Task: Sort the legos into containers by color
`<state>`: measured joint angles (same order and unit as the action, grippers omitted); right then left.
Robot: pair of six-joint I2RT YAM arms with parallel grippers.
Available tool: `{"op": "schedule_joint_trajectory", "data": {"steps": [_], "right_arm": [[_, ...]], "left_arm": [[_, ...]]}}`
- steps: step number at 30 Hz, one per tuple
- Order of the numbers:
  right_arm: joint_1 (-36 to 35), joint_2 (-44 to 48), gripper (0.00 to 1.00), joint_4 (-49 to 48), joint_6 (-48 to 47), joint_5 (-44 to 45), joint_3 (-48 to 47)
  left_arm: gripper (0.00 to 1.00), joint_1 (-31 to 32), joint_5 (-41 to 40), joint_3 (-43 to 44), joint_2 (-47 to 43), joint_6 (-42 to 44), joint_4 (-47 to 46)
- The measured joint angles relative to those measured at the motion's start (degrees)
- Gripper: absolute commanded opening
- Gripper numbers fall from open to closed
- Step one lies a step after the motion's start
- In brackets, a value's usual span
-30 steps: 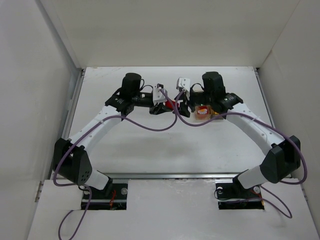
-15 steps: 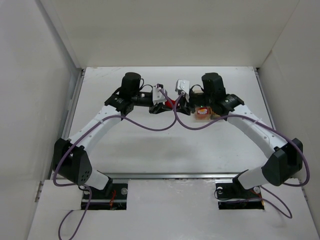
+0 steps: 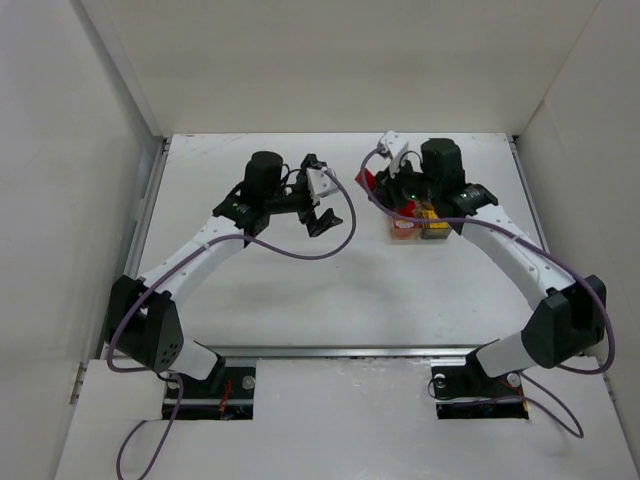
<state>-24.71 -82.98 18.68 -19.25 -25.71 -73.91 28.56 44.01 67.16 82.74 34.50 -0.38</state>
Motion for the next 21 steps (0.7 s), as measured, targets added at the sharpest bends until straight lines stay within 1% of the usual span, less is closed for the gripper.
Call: {"op": "schedule_joint_trajectory", "data": {"steps": [4,6,7,9,12,15,16,18,20,21], "right_arm": [[4.85,-0.85,0.08,-1.16,12.07,11.74,1.68],[6.34,-2.23,0.11,-1.11,17.53,17.14,1.77],[6.84,-3.08,0.11,-1.07,20.06,19.61,1.77],[7.52,-4.81,0.15,-1.05,24.68,23.15,2.05],[8.04,-7.37,0.2,-0.87,29.46,26.82,2.6],[8.13,-9.84,0.3,-0.76,32.54,29.33,2.97],[8.13,-10.54,0.39,-0.79,33.22,29.88,3.19],[8.13,-11.91,0.5,-0.68,34.38,30.53,3.63],[8.13,-13.35,0.59,-0.63,35.52,31.32,3.63],[8.13,-13.94,0.6,-0.66,35.85,31.41,3.63]], "left_arm": [[1.0,0.0,-11.08,-2.64,-0.2,-4.42,-3.39],[1.0,-0.02,-15.69,-3.04,-0.2,-5.88,-3.96],[1.0,-0.07,-17.46,-3.08,-0.2,-6.4,-4.15],[1.0,-0.07,-19.85,-3.08,-0.22,-7.26,-4.48],[1.0,-0.04,-21.53,-3.63,-0.44,-8.11,-4.98],[1.0,-0.04,-22.08,-4.5,-0.85,-8.52,-5.05],[1.0,-0.04,-22.16,-4.63,-0.9,-8.7,-5.03],[1.0,-0.04,-22.29,-4.72,-0.94,-8.96,-5.16],[1.0,-0.04,-22.45,-4.76,-1.03,-9.16,-5.29],[1.0,-0.04,-22.49,-4.76,-1.05,-9.18,-5.33]]}}
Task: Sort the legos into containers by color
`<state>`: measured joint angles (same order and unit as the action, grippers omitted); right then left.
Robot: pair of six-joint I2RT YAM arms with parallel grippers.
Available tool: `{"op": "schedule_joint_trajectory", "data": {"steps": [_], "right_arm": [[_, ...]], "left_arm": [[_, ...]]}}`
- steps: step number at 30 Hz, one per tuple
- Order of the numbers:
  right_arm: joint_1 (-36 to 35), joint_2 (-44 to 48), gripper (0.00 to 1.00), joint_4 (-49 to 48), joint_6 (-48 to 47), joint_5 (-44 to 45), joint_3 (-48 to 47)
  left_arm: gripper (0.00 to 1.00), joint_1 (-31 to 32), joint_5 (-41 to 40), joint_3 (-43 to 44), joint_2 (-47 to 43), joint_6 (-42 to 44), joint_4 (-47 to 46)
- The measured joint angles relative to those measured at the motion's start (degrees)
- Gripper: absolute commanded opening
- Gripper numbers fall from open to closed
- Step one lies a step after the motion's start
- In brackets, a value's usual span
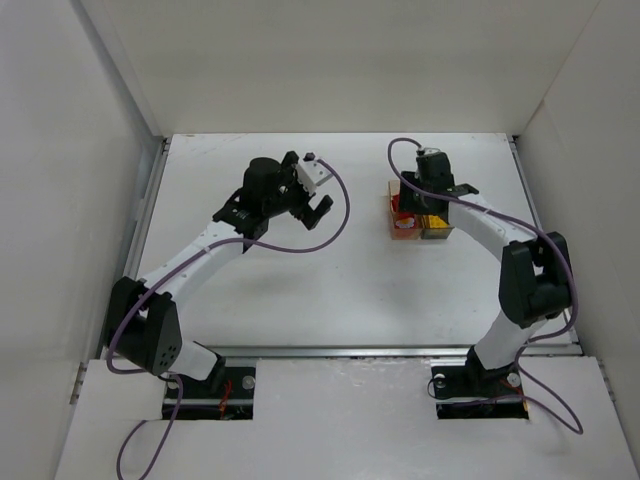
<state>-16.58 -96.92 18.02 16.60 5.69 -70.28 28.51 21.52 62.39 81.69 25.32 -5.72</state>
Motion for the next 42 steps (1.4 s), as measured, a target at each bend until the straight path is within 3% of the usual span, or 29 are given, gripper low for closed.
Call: {"op": "schedule_joint_trajectory", "data": {"steps": [4,12,18,22,27,31,35,42], "right_arm": [[0.0,-1.16,0.67,0.11,1.66,1.01,0.0],[0.0,-0.57,0.67,0.81,2.67,2.32,-0.26],[0.96,10.34,0.87,0.24,1.97,5.31,-0.09],[6.69,22.14,1.0,-3.93,0.46,12.96,-0.04],[17.46,27.47,1.0,-6.14,-1.42,30.27,0.24],[24.48,30.64,1.0,-5.99,-2.27,39.06,4.22],[28.83,36.5,1.0,-6.19,-3.8,42.75,6.93],[28.94,42.84,1.0,-8.66,-4.74,42.12,8.15]], "left_arm": [[1.0,0.0,-0.17,-0.02,-0.04,-0.2,-0.09],[1.0,0.0,-0.63,-0.02,-0.17,-0.37,-0.11],[1.0,0.02,-6.14,-0.96,-0.79,-1.79,-3.21],[1.0,0.22,-17.66,-4.55,-1.49,-4.85,-8.74],[1.0,-0.09,-32.46,-12.11,-2.8,-6.45,-14.34],[1.0,-1.4,-40.37,-16.74,-3.48,-6.84,-15.63],[1.0,-2.56,-44.54,-20.26,-5.51,-7.72,-15.39],[1.0,-2.73,-45.57,-21.38,-6.78,-10.1,-15.45]]}}
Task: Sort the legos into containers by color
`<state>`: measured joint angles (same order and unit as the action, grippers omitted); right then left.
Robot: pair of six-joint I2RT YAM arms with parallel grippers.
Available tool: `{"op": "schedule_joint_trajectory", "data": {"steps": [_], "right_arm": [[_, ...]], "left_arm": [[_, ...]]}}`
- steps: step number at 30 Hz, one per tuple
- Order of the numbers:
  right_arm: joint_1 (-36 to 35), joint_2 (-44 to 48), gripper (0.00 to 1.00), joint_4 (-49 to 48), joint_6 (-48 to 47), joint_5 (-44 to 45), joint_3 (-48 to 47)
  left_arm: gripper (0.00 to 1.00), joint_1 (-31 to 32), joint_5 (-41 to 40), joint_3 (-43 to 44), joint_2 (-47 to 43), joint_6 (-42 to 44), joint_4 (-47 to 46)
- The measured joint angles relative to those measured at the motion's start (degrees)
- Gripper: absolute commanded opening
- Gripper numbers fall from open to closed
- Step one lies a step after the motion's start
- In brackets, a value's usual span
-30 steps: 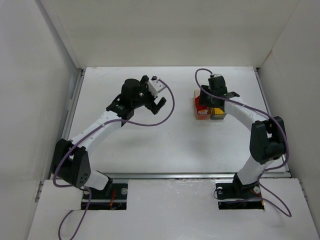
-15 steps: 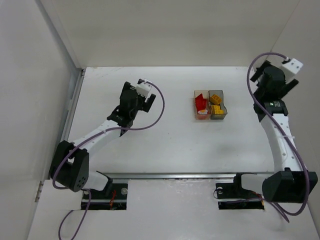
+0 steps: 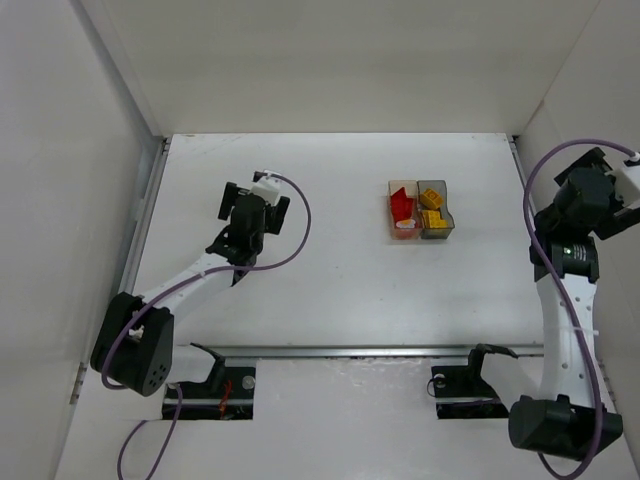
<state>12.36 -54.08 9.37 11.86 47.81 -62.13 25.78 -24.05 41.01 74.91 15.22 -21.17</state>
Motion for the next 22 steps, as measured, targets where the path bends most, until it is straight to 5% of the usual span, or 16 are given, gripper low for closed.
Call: {"op": "schedule_joint_trajectory", "data": {"steps": [22], "right_arm": [[0.0,7.23,1.0,0.0,5.09,-1.38,4.02]], "left_arm": [[1.0,0.0,2.86,-1.42,-1.77,-4.24,0.81]]}}
